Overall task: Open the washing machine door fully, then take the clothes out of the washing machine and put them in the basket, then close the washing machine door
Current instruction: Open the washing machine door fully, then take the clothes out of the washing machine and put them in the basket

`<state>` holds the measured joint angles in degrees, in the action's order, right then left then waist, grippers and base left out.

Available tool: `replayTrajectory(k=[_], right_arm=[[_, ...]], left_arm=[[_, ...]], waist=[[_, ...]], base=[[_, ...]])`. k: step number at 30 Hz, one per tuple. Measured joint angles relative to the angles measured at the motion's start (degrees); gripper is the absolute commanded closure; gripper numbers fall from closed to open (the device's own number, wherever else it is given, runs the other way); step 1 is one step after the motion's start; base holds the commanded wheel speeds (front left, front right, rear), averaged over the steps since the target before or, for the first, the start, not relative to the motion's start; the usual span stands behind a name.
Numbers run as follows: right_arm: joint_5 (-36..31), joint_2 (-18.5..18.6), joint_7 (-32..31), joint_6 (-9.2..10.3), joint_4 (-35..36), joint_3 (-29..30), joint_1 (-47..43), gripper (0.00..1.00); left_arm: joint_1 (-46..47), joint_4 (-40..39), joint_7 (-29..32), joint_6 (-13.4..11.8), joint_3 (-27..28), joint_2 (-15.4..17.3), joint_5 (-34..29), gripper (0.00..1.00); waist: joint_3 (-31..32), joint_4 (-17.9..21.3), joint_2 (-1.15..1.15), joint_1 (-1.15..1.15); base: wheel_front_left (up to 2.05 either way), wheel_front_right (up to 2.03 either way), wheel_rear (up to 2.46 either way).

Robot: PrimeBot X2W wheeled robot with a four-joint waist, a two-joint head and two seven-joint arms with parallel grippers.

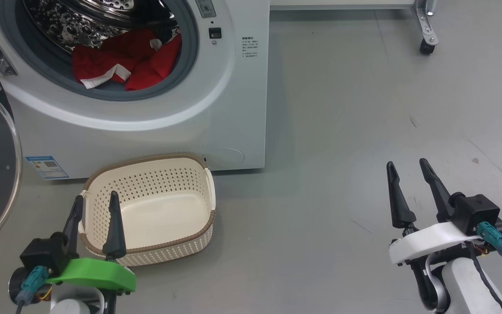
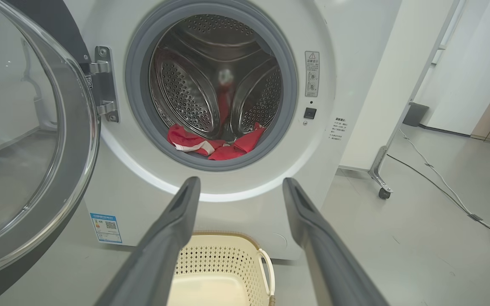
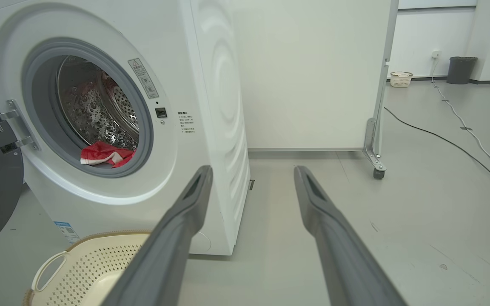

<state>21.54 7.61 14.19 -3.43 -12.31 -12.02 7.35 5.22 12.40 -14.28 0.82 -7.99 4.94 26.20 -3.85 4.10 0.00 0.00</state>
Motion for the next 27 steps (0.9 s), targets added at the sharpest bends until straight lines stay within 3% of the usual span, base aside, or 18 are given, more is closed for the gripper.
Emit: replayTrajectory(k=[27], right_arm=[[-0.5, -0.3, 0.0, -0.02, 0.6, 0.6, -0.2, 0.00]], left_arm=[[-0.5, -0.3, 0.0, 0.1, 0.4, -0.5, 1.1, 0.00]], waist=[[-0.9, 0.0, 0.00, 0.00]], base=[[0.03, -0.03, 0.00]])
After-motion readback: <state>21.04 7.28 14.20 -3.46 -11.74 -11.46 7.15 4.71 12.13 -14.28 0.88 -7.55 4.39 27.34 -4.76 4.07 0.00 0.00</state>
